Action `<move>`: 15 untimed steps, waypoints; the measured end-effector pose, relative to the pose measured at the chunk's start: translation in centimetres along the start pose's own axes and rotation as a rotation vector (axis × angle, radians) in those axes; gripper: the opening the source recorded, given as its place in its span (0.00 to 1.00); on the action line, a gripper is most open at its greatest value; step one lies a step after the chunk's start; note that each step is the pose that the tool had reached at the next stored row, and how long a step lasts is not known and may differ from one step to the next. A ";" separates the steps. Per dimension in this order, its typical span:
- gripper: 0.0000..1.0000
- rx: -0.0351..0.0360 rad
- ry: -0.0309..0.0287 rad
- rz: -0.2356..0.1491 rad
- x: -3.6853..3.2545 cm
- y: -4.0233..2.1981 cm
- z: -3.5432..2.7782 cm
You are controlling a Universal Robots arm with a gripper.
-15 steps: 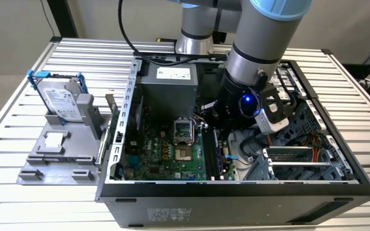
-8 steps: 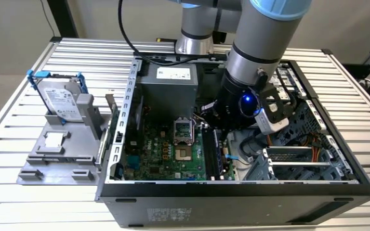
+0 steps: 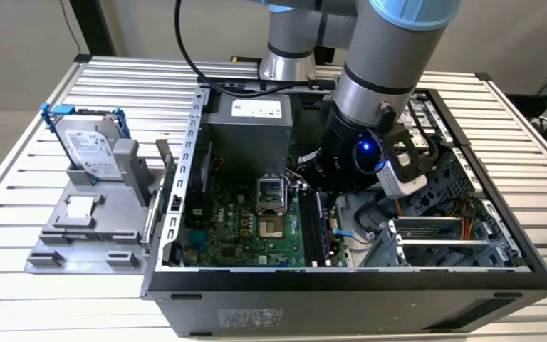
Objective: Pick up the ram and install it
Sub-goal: 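Insert the ram into the slot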
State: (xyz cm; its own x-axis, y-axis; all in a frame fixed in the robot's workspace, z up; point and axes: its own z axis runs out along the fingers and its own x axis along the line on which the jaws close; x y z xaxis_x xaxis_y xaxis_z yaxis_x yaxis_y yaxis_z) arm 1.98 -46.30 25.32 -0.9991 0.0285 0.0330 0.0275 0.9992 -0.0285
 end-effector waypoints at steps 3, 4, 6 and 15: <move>0.00 0.0000 0.0001 0.000 0.00 0.00 0.00; 0.00 0.0000 0.0006 0.000 0.00 0.00 0.00; 0.00 0.0008 0.0006 -0.005 0.00 0.00 0.00; 0.00 0.0164 -0.0038 -0.144 0.00 0.00 -0.01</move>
State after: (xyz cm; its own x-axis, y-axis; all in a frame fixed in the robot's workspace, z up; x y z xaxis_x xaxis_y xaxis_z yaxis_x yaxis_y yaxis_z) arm 1.98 -46.30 25.33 -0.9927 -0.1157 0.0341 -0.1170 0.9923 -0.0401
